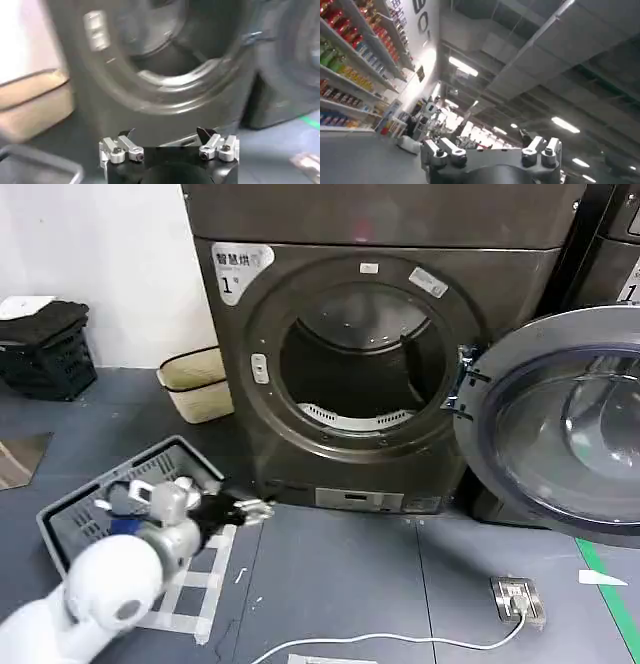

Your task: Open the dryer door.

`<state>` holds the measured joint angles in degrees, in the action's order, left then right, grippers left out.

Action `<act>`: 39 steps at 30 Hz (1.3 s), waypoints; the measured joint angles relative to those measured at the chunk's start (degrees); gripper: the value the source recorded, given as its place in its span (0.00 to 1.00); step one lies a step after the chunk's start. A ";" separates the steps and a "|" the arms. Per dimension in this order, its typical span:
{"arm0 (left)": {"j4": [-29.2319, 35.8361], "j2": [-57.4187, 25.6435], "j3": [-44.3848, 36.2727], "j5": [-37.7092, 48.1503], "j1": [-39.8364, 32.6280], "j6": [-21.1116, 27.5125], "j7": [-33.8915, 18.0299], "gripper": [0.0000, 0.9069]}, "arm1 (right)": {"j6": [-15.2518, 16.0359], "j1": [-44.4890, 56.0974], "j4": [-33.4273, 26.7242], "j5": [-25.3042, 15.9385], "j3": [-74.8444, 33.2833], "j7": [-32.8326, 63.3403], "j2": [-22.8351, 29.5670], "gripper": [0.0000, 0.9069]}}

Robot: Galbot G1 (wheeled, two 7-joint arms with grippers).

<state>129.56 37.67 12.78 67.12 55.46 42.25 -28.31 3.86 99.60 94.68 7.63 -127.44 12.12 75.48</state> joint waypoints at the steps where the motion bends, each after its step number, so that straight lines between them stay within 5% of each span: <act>1: -0.33 -0.79 0.90 2.31 -0.10 0.00 -1.64 1.00 | 0.08 0.00 0.00 0.16 0.16 -0.11 -0.21 1.00; 9: -5.34 -6.57 4.40 22.29 -2.44 -0.03 -11.37 1.00 | 0.60 0.37 0.86 6.72 2.22 -1.19 -0.68 1.00; 19: -14.96 -16.03 1.40 44.29 -8.12 -0.08 -16.56 1.00 | -1.25 0.55 2.62 13.59 4.13 -5.52 0.66 1.00; 33: -26.90 -18.19 3.40 55.12 -9.16 -0.09 -19.70 1.00 | -10.37 0.83 1.40 16.67 5.80 -7.61 2.37 1.00; 39: -32.03 -17.18 2.68 56.69 -12.10 -0.06 -19.63 1.00 | -11.82 0.75 0.67 16.72 6.06 -7.65 2.62 1.00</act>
<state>97.53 20.49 15.46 123.81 43.35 42.19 -47.95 -7.96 100.35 95.36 24.35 -121.38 4.47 78.11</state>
